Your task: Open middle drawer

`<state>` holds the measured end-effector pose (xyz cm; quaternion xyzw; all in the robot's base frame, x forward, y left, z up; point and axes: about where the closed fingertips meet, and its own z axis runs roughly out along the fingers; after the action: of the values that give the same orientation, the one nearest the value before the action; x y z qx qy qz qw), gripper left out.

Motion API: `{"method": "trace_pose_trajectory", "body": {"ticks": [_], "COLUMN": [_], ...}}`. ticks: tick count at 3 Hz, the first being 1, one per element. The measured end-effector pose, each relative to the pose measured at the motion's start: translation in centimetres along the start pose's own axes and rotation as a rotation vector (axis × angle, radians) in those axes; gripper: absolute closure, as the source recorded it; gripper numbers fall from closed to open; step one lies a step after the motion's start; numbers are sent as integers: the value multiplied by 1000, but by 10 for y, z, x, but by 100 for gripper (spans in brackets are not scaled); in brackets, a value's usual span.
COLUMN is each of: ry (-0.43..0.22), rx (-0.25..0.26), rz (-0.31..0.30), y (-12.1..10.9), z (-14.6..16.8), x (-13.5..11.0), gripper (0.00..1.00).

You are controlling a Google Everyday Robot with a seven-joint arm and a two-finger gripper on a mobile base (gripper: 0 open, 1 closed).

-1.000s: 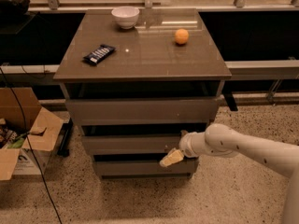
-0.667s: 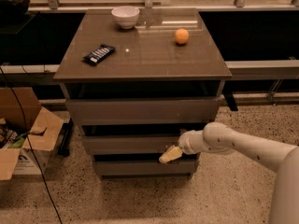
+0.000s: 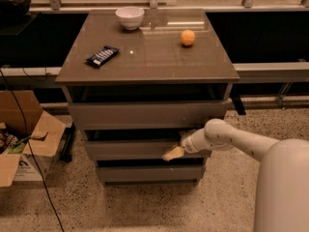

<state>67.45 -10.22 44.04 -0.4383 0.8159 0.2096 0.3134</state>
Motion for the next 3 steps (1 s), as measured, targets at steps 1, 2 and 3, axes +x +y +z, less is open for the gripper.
{"method": "trace_pose_trajectory", "body": {"ticks": [1, 2, 3], "ry": [41, 115, 115], "rx": [-24, -35, -35], "rz": [-31, -97, -97], "y": [6, 26, 24], "z": [2, -3, -7], "x": [1, 4, 3], "gripper": [43, 74, 97]}}
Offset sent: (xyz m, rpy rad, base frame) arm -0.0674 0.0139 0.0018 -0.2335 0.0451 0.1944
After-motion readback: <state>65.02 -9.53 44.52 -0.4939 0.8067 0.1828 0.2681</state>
